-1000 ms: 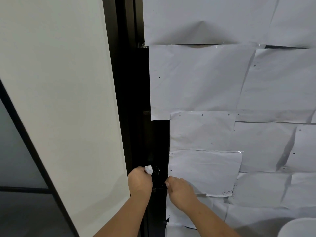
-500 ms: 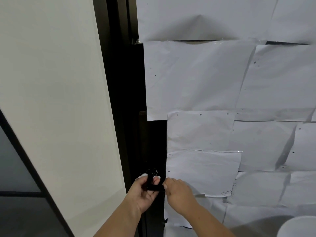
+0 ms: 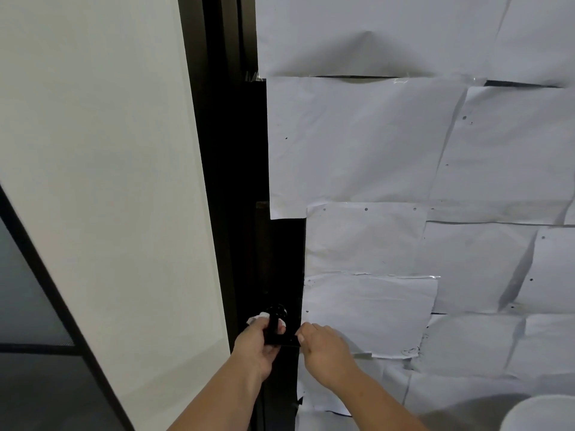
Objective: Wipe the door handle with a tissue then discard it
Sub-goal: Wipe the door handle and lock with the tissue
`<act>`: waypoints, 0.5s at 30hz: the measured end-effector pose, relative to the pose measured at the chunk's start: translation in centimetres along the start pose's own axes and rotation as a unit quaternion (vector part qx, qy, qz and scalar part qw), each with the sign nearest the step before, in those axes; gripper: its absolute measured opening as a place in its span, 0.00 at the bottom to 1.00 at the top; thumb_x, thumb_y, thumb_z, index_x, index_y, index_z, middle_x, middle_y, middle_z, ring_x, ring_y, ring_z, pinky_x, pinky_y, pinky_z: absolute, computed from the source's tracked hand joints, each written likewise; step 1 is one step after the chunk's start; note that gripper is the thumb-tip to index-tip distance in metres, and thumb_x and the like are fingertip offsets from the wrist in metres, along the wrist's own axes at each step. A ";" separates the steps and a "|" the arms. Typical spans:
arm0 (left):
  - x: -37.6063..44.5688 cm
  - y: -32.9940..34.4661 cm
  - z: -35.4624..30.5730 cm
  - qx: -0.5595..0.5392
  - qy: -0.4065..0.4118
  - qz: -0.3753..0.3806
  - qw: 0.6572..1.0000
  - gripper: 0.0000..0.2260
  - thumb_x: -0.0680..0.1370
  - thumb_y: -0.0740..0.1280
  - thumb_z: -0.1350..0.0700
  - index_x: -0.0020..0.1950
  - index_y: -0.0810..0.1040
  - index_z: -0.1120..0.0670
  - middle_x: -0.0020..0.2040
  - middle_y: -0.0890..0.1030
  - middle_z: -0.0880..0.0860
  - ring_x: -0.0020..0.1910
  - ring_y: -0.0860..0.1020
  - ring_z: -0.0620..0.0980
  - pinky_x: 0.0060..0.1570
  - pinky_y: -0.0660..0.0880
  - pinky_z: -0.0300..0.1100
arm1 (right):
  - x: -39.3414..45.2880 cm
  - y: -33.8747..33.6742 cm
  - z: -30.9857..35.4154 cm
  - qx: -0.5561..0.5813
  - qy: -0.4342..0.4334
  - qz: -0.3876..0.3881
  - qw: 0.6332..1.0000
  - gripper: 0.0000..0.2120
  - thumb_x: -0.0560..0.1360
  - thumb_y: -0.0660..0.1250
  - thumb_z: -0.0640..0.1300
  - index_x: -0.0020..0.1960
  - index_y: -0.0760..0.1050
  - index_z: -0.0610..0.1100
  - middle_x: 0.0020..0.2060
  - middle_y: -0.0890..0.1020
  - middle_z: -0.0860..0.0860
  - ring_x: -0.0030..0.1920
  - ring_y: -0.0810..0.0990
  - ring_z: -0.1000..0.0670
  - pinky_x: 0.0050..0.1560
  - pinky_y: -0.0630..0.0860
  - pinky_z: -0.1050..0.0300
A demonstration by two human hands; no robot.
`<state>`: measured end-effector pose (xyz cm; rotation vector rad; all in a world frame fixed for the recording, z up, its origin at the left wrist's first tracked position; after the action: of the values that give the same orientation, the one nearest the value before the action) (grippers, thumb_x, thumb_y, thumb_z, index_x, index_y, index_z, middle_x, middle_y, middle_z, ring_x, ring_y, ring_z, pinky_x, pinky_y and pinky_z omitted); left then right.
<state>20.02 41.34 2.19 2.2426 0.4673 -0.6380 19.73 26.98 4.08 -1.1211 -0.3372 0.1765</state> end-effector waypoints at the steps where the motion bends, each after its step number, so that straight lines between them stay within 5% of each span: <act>1: -0.3 0.0 0.0 0.027 0.030 -0.020 0.999 0.05 0.78 0.66 0.63 0.54 0.77 0.59 0.49 0.82 0.62 0.45 0.81 0.55 0.56 0.78 0.54 | 0.0 0.0 -0.1 0.001 0.002 -0.001 1.000 0.09 0.79 0.53 0.44 0.55 0.70 0.48 0.48 0.78 0.50 0.47 0.73 0.46 0.46 0.71 0.49; 4: -1.0 -0.1 -0.7 0.142 0.152 -0.091 0.974 0.02 0.77 0.67 0.62 0.48 0.79 0.59 0.43 0.82 0.60 0.41 0.80 0.55 0.44 0.80 0.48 | 0.0 0.0 0.0 -0.001 0.004 -0.006 1.000 0.10 0.80 0.52 0.44 0.55 0.71 0.48 0.48 0.79 0.50 0.47 0.73 0.47 0.46 0.71 0.50; 8: -2.3 0.7 -2.5 0.398 0.339 -0.125 0.844 0.03 0.75 0.71 0.58 0.43 0.84 0.56 0.33 0.81 0.51 0.32 0.77 0.46 0.29 0.70 0.35 | 0.0 0.1 0.1 -0.006 0.004 -0.012 1.000 0.10 0.80 0.52 0.44 0.54 0.71 0.48 0.47 0.79 0.50 0.44 0.71 0.48 0.44 0.70 0.51; 12: -2.6 1.7 -3.6 0.565 0.396 -0.129 0.712 0.04 0.75 0.70 0.58 0.47 0.85 0.54 0.36 0.83 0.49 0.32 0.78 0.45 0.30 0.71 0.33 | -0.1 0.2 0.1 -0.001 0.007 -0.012 1.000 0.09 0.79 0.53 0.44 0.54 0.71 0.48 0.47 0.79 0.50 0.45 0.73 0.47 0.43 0.70 0.51; 15: -2.8 2.6 -4.2 0.645 0.394 -0.108 0.646 0.08 0.76 0.67 0.55 0.38 0.82 0.52 0.31 0.81 0.50 0.29 0.78 0.47 0.31 0.75 0.38 | -0.1 0.1 0.0 0.000 0.004 -0.017 1.000 0.10 0.80 0.52 0.45 0.53 0.72 0.48 0.46 0.79 0.50 0.45 0.73 0.47 0.43 0.70 0.50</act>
<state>20.31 42.39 7.75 3.9142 0.8809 0.1138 19.60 27.01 4.02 -1.1152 -0.3497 0.1420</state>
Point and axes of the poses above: each hand's wrist, its own x-axis towards the middle knuckle, its own y-axis out of the palm, z = x × y, the point moved 4 cm from there along x, towards the middle knuckle
